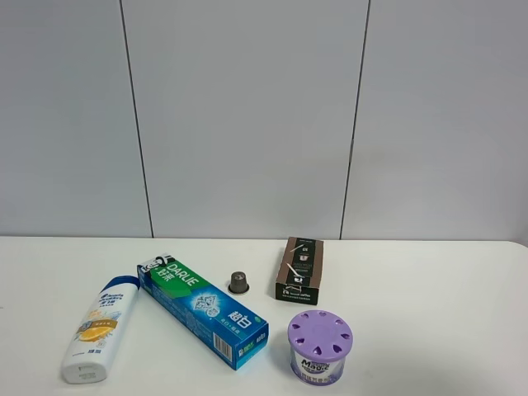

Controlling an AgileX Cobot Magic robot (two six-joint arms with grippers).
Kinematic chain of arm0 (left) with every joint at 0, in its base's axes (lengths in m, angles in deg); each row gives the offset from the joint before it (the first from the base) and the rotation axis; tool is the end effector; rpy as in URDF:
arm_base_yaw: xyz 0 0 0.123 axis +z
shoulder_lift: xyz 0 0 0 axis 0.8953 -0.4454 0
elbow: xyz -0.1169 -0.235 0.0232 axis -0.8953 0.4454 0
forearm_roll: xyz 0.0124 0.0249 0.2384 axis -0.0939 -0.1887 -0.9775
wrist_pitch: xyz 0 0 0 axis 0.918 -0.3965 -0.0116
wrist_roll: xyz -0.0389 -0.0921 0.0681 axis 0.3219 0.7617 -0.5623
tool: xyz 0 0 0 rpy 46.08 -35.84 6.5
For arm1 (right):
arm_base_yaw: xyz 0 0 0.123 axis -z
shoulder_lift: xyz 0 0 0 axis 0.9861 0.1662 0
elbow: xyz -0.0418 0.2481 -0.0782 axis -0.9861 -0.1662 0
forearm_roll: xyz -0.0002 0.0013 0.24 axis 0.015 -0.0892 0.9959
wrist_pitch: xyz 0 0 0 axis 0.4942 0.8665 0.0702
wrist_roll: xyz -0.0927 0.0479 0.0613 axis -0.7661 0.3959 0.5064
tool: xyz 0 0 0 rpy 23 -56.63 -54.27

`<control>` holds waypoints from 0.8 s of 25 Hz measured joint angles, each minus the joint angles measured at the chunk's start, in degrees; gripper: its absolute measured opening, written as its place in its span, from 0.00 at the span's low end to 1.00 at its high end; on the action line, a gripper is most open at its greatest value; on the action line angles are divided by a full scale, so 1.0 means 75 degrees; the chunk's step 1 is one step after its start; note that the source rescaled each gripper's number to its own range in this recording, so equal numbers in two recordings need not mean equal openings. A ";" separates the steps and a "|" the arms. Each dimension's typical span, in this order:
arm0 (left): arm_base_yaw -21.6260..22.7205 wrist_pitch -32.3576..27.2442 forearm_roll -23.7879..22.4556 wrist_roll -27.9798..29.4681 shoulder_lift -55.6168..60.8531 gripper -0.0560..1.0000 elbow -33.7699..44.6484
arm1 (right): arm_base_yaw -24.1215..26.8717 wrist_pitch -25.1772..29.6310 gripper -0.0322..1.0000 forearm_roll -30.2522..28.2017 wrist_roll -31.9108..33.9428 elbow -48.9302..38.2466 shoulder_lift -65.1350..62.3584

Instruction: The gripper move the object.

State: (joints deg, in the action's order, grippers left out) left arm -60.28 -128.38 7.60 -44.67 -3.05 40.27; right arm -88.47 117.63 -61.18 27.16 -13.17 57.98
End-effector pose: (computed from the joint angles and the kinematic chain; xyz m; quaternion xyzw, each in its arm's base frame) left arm 0.0319 -0.0064 0.2618 -0.0185 0.8469 -0.0210 0.5310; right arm 0.1190 -0.0011 0.2955 0.0573 0.9053 0.0043 0.4209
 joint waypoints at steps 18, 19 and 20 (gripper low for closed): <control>0.0000 0.0000 0.0000 0.0000 0.0000 1.00 0.0000 | 0.1449 0.0118 0.68 0.0836 -0.1105 -0.1537 -0.3018; 0.0000 0.0000 0.0000 0.0000 0.0000 1.00 0.0000 | 0.1449 0.0154 0.68 0.0897 -0.1125 -0.1537 -0.3024; 0.0000 0.0000 0.0000 0.0000 0.0000 1.00 0.0000 | 0.1449 0.0264 0.68 0.0938 -0.1158 -0.1551 -0.3024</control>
State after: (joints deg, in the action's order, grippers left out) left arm -60.28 -128.38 7.60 -44.67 -3.05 40.27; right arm -77.60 119.61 -54.15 18.48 -24.80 35.30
